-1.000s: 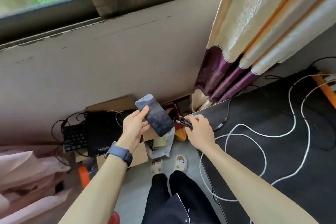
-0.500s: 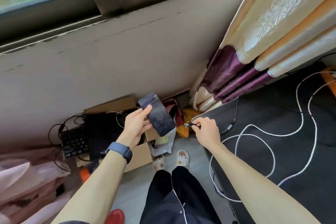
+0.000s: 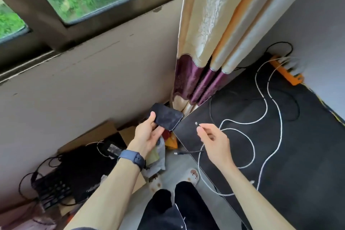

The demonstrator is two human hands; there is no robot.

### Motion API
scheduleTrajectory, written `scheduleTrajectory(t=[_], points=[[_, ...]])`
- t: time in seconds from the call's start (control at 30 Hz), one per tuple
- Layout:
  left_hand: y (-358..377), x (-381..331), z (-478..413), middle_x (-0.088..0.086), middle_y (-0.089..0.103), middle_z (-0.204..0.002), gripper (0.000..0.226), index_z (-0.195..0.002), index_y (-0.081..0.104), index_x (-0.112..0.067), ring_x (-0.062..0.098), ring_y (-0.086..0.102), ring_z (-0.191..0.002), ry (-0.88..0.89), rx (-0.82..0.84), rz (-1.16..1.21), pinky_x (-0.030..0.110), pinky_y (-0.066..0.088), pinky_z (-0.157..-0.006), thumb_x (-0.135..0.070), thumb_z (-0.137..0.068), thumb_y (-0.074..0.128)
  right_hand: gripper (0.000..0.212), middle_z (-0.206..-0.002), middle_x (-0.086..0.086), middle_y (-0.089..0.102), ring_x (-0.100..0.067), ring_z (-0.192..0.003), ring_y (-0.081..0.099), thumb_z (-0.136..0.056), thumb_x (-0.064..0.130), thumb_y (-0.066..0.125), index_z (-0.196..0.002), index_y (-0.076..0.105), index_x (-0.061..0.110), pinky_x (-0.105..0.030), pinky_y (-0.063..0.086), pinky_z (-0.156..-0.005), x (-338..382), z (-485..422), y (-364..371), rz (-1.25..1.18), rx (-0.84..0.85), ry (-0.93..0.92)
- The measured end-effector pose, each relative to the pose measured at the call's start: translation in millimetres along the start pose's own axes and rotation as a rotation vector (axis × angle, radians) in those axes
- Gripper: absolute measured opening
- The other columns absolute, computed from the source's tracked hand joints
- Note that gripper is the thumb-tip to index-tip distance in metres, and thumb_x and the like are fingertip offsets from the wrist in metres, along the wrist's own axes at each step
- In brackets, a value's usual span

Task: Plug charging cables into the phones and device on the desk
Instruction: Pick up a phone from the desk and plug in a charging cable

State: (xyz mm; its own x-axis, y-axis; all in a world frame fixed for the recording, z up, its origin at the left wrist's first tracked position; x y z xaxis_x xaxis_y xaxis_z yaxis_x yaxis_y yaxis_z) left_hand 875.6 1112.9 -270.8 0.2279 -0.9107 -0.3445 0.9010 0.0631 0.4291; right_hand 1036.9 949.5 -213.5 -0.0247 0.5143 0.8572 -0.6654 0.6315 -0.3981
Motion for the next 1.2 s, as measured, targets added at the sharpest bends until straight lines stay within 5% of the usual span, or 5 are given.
scheduleTrajectory(t=[0.27, 0.37, 0.53, 0.8, 1.2], points=[[47.8, 51.7, 8.3, 0.022, 0.071, -0.114, 0.036, -0.123, 0.059, 0.009, 0.026, 0.077, -0.081, -0.109, 0.092, -0.009, 0.032, 0.062, -0.059, -0.02, -0.101, 0.056, 0.017, -0.086, 0.012, 0.075, -0.006, -0.079, 0.067, -0.093, 0.023, 0.069, -0.103, 0.077, 0.034, -0.032, 0.057, -0.079, 1.8, 32.3, -23.7, -0.178, 0.021, 0.015], [54.0, 62.0, 15.4, 0.017, 0.078, -0.09, 0.025, -0.107, 0.064, 0.004, 0.023, 0.078, -0.074, -0.117, 0.1, -0.065, 0.03, 0.061, -0.056, -0.019, -0.101, 0.056, 0.018, -0.087, 0.007, 0.075, -0.007, -0.077, 0.065, -0.093, 0.029, 0.069, -0.108, 0.077, 0.035, -0.03, 0.055, -0.081, -2.3, 34.9, -28.6, -0.161, 0.023, 0.029], [59.5, 66.4, 21.1, 0.012, 0.078, -0.081, 0.022, -0.102, 0.065, 0.001, 0.022, 0.078, -0.072, -0.104, 0.107, -0.156, 0.03, 0.061, -0.057, -0.02, -0.099, 0.06, 0.022, -0.087, 0.0, 0.071, -0.027, -0.079, 0.063, -0.096, 0.033, 0.064, -0.114, 0.072, 0.042, -0.042, 0.058, -0.082, -5.0, 36.2, -35.1, -0.145, 0.032, 0.016], [58.5, 58.2, 27.9, 0.02, 0.07, -0.122, 0.041, -0.126, 0.061, 0.004, 0.025, 0.078, -0.083, -0.03, 0.097, -0.284, 0.031, 0.061, -0.06, -0.026, -0.098, 0.063, 0.02, -0.1, 0.011, 0.072, -0.007, -0.09, 0.063, -0.096, 0.029, 0.064, -0.112, 0.072, 0.038, -0.025, 0.052, -0.087, -3.0, 42.5, -42.2, -0.066, 0.005, 0.018], [57.8, 38.5, 31.2, 0.019, 0.07, -0.121, 0.04, -0.128, 0.061, 0.0, 0.027, 0.077, -0.085, 0.071, 0.09, -0.37, 0.031, 0.063, -0.063, -0.026, -0.098, 0.062, 0.023, -0.096, 0.013, 0.072, -0.009, -0.086, 0.064, -0.094, 0.034, 0.063, -0.115, 0.073, 0.032, -0.023, 0.048, -0.085, 6.8, 41.7, -40.4, 0.069, -0.031, 0.048]])
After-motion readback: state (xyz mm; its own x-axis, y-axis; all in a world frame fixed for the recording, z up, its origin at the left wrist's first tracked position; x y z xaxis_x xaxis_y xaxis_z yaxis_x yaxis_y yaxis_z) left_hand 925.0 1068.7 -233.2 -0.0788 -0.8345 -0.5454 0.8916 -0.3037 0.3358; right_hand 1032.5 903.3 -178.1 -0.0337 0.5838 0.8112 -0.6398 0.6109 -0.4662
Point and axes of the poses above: each hand's wrist, its own z-axis away from the middle knuckle, its own y-axis out of the palm, x = y × z, the point moved 9 cm from there along -z, towards the middle knuckle
